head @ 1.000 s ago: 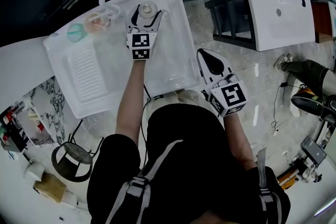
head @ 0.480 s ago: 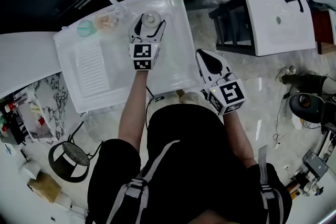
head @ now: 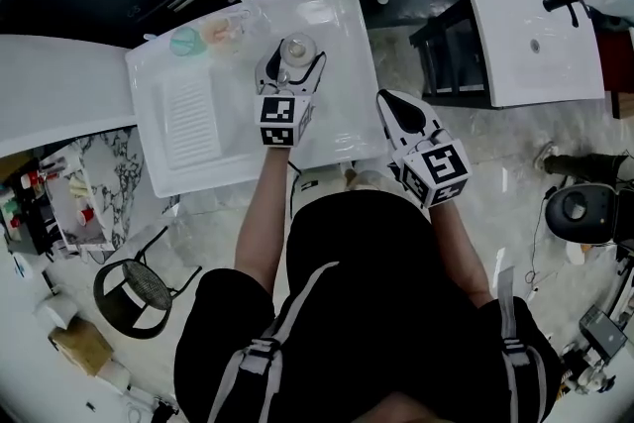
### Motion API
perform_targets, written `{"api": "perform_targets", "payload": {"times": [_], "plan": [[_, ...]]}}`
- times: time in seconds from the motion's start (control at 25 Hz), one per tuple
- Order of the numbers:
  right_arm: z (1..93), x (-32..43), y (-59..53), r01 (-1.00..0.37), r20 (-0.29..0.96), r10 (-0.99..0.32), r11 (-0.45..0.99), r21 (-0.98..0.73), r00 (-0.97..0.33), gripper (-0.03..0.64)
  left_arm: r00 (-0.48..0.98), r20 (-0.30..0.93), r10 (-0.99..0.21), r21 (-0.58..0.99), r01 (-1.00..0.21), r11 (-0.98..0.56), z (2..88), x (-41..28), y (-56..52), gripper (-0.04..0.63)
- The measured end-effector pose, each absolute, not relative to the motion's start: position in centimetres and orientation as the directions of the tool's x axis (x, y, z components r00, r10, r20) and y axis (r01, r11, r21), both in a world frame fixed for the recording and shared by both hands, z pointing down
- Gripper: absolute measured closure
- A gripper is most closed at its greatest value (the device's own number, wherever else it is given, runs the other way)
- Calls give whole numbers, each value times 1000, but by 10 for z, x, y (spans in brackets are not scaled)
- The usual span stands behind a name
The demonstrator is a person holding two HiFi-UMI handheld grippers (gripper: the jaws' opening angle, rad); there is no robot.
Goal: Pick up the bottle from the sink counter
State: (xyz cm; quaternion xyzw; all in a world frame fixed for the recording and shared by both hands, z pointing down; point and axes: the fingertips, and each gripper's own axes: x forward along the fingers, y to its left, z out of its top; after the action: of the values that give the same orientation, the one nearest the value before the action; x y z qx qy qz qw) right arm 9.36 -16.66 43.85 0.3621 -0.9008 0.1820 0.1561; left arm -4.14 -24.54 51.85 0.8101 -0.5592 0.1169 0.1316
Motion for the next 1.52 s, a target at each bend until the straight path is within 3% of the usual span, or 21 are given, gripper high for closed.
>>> {"api": "perform_targets", "payload": {"times": [0.96, 1.52], "plan": [[438, 49, -143, -618, 387, -513, 752, -229, -767, 612, 294, 296, -909, 86, -956, -281, 457, -58, -147, 273], [429, -15, -56, -620, 372, -524, 756, -209, -766, 612, 331, 309, -891, 104, -943, -315, 445, -109, -42, 273]]}}
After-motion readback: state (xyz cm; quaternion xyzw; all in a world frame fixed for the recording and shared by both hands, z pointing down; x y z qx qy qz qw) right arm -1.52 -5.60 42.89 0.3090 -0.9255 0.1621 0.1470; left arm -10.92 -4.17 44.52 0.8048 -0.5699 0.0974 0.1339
